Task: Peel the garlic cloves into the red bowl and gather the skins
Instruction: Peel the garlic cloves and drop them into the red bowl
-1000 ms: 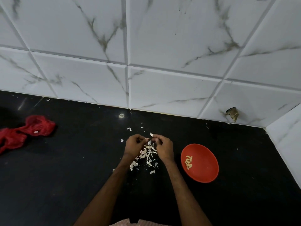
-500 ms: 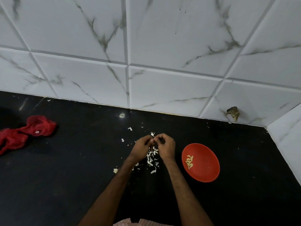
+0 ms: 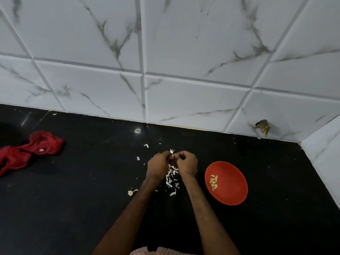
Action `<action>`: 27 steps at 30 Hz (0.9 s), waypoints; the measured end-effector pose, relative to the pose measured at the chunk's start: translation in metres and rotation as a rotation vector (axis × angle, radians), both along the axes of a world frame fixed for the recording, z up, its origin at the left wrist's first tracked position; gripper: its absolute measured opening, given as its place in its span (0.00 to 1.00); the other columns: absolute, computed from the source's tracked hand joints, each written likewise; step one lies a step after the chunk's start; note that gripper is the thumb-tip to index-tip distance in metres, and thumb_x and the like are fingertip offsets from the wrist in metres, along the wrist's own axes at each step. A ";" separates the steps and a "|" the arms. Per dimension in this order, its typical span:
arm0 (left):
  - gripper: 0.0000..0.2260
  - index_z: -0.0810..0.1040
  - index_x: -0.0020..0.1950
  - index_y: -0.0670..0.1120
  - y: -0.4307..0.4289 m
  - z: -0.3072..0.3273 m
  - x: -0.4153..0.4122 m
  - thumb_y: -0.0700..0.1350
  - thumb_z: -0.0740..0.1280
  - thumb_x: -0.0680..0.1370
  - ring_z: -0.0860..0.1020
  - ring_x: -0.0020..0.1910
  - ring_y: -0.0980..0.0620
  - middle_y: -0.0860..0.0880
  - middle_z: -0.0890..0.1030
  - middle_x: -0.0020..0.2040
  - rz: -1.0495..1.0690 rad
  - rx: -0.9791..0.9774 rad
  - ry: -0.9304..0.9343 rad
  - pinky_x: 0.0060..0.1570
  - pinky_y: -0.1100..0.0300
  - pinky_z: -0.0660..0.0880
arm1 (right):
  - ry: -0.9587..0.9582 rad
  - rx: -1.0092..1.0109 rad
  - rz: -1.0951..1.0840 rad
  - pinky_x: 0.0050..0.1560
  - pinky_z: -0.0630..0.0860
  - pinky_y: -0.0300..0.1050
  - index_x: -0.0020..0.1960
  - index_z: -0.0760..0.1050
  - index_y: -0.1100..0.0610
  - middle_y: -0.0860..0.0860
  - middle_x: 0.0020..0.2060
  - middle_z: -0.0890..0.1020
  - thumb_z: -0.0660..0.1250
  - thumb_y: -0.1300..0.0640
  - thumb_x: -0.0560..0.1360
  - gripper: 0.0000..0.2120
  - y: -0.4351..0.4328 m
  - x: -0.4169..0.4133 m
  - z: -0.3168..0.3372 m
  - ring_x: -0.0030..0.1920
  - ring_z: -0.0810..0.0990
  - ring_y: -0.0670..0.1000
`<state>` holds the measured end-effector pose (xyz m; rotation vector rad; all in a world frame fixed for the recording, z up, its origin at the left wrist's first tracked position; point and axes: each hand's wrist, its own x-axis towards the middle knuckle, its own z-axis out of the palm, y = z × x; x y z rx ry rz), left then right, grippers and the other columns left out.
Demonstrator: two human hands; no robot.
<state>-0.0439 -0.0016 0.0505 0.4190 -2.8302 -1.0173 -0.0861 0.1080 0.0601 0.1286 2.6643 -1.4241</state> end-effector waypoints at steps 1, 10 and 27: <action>0.08 0.78 0.53 0.49 0.001 0.003 0.001 0.49 0.61 0.83 0.80 0.43 0.47 0.48 0.80 0.44 -0.003 -0.070 0.002 0.41 0.54 0.72 | -0.027 -0.017 -0.009 0.47 0.81 0.49 0.41 0.79 0.48 0.44 0.38 0.82 0.71 0.58 0.76 0.08 0.000 -0.002 -0.001 0.42 0.82 0.47; 0.16 0.73 0.34 0.48 0.001 0.017 -0.001 0.42 0.59 0.82 0.64 0.25 0.55 0.53 0.69 0.24 0.073 0.943 -0.184 0.25 0.63 0.62 | 0.157 -0.013 0.090 0.43 0.79 0.47 0.42 0.79 0.54 0.45 0.38 0.82 0.71 0.63 0.75 0.06 0.002 0.005 0.001 0.42 0.81 0.45; 0.24 0.72 0.28 0.45 -0.007 0.007 -0.009 0.46 0.58 0.85 0.65 0.21 0.58 0.54 0.68 0.21 0.121 0.805 -0.129 0.29 0.59 0.63 | 0.359 0.484 0.488 0.41 0.70 0.48 0.49 0.72 0.55 0.50 0.43 0.79 0.55 0.52 0.84 0.10 0.005 0.012 0.014 0.43 0.78 0.51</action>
